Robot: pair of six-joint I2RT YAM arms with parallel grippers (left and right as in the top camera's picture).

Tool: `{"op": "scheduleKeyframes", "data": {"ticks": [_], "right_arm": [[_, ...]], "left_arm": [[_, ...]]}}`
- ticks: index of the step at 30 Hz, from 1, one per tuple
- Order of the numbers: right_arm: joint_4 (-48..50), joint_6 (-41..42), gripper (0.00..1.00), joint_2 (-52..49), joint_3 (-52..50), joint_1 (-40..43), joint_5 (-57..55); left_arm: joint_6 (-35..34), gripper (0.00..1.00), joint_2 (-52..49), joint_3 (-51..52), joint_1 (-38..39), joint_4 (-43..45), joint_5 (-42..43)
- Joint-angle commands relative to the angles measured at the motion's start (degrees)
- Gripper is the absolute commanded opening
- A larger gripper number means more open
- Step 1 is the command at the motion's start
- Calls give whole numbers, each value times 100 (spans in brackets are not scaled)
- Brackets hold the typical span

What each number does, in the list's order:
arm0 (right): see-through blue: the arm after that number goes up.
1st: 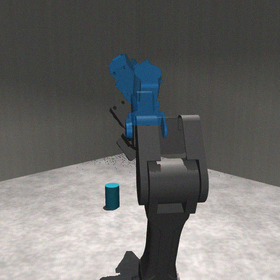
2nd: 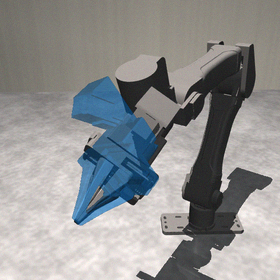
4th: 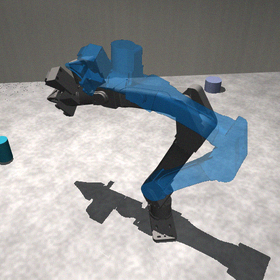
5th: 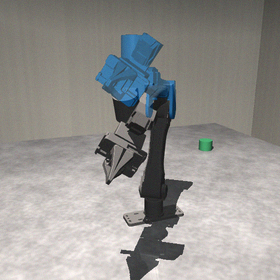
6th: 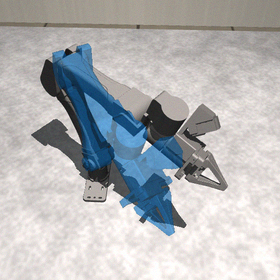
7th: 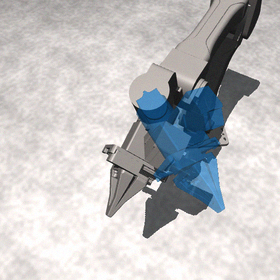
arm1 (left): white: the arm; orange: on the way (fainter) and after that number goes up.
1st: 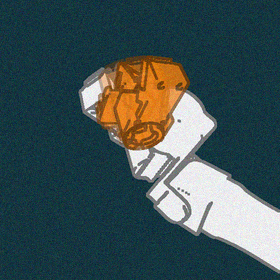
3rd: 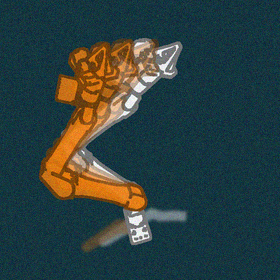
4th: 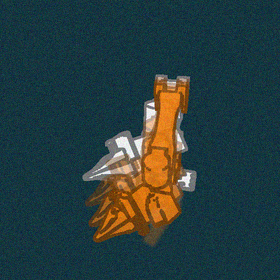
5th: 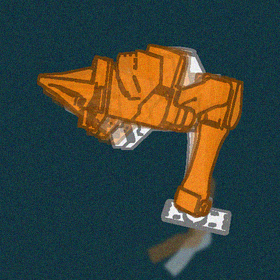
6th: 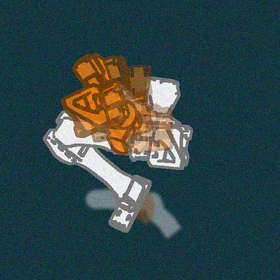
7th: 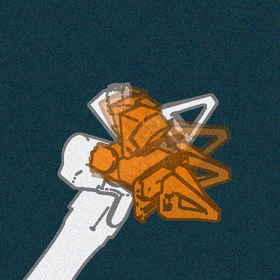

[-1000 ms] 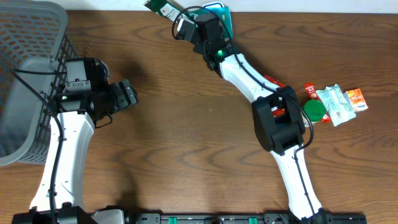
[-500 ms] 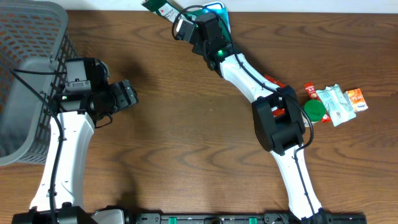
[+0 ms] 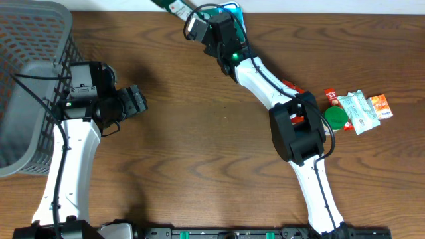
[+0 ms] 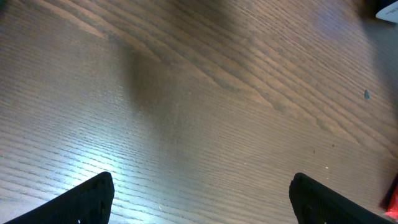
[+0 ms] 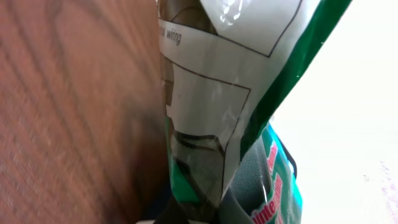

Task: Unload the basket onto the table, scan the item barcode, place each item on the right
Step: 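Hold the gloves pack barcode in front of the white scanner, then carry the gloves pack down and lower it mid-table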

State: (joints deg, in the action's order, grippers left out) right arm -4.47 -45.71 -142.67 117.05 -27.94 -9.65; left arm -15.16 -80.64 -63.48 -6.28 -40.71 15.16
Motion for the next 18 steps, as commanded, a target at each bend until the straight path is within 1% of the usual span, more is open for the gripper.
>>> {"op": "scheduleKeyframes", "data": {"ticks": [1,3,6,8,10,14,18], "right_arm": [[101,704,1,505,98,48,68],[52,1027,1,793,98,63,114],[-267,1526,1,1270,98,63,116],[-544,2094,1,1606,98,63,116],[-1021,2728,1,1996,98,63,118],[-2505,3941,1,2826,98,66,216],[-4249,4933,1,3447,98,138,894]], "left_arm": [[50,91,-39,-87,-17,-20,68],[50,91,-39,-87,-17,-20,70],[50,91,-39,-87,-17,-20,70],[50,91,-39,-87,-17,-20,70],[50,91,-39,-87,-17,-20,70],[50,91,-39,-87,-17,-20,70],[50,91,-39,-87,-17,-20,70]]}}
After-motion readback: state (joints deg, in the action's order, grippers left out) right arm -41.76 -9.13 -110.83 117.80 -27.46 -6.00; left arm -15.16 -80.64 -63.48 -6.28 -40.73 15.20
